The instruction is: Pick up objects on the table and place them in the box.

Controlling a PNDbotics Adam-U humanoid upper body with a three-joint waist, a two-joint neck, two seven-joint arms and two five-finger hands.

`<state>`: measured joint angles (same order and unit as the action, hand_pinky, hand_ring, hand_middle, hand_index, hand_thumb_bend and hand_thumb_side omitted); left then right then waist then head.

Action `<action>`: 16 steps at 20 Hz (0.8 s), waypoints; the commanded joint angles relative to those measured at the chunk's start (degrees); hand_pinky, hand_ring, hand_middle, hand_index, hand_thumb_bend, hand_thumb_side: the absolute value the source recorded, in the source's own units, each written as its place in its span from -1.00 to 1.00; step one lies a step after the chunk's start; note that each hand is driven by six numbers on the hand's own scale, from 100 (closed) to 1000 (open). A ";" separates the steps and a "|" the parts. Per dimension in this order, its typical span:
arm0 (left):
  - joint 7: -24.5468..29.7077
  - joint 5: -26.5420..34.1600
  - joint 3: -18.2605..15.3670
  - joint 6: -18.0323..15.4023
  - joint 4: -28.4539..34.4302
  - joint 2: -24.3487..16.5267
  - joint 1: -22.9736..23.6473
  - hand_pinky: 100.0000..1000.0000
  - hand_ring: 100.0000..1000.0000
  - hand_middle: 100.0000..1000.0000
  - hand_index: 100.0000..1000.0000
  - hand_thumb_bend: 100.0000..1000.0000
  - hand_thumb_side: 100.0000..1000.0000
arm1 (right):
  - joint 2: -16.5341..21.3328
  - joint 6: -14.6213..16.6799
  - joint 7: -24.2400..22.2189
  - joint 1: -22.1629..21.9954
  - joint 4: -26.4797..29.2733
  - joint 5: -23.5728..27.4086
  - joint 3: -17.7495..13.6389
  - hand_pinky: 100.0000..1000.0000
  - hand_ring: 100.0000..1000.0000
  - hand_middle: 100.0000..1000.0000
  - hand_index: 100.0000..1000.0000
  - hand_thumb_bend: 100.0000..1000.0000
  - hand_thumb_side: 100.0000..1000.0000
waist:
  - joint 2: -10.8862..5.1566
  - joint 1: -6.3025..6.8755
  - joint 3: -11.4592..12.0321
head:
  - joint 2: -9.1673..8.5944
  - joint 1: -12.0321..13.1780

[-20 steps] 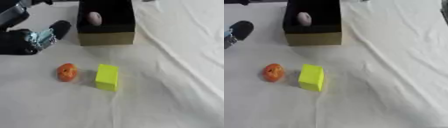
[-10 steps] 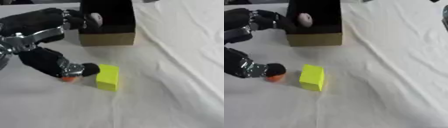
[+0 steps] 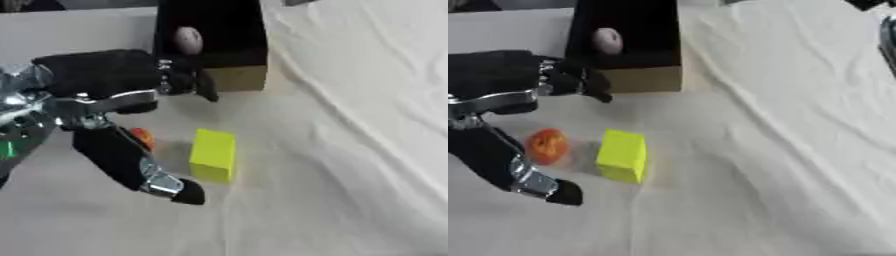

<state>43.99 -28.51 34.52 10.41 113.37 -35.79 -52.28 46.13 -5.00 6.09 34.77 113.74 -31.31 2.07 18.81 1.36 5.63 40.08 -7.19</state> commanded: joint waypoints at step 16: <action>-2.51 -3.96 2.56 -1.05 -13.20 5.82 0.94 0.68 0.87 0.86 0.90 -0.04 0.12 | -1.12 -0.54 0.44 -0.38 0.85 1.27 -1.40 0.67 0.70 0.37 0.60 -1.00 0.95 | -0.77 -0.11 -1.24 | 0.18 0.66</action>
<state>41.93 -31.78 37.43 10.09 100.56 -29.73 -50.72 44.15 -5.36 6.37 33.78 113.74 -30.53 1.48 19.09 1.33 4.47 40.27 -6.68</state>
